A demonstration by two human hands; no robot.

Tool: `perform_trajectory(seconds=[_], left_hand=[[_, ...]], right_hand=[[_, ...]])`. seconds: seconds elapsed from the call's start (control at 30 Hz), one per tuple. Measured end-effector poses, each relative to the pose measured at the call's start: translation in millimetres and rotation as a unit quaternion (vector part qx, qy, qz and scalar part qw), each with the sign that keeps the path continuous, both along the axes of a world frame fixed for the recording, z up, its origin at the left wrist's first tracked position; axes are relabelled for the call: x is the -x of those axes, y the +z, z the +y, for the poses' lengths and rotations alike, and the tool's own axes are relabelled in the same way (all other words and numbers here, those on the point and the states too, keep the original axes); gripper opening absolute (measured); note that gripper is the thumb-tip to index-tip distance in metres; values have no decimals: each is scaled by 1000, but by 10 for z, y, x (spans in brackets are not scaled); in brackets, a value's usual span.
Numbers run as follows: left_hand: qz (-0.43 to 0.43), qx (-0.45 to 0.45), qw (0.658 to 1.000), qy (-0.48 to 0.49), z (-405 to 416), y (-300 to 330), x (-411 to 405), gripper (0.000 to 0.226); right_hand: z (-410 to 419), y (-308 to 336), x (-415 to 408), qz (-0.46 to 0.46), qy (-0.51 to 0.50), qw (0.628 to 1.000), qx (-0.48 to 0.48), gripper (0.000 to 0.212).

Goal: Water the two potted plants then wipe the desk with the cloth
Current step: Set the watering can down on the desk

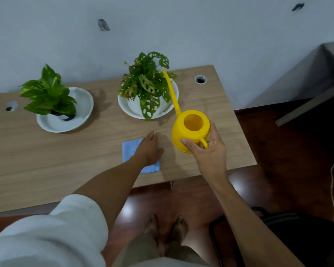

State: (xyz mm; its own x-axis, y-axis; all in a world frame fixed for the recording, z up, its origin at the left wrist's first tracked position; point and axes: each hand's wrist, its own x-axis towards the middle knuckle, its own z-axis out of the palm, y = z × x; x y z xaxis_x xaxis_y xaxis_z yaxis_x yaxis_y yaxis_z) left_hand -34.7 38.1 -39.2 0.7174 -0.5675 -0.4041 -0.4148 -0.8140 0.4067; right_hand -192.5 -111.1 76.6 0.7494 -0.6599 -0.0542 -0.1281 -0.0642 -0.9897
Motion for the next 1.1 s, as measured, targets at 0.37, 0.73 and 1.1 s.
perform_trajectory(seconds=[0.37, 0.73, 1.1], left_hand=[[-39, 30, 995, -83, -590, -489, 48, 88], [-103, 44, 991, -72, -781, -795, 76, 94], [-103, 37, 992, -63, -791, -861, 138, 88]], right_hand=[[-602, -706, 92, 34, -65, 997, 4, 89], [-773, -1223, -1, 81, -93, 992, 11, 88], [-750, -1353, 102, 103, -87, 991, 22, 85]])
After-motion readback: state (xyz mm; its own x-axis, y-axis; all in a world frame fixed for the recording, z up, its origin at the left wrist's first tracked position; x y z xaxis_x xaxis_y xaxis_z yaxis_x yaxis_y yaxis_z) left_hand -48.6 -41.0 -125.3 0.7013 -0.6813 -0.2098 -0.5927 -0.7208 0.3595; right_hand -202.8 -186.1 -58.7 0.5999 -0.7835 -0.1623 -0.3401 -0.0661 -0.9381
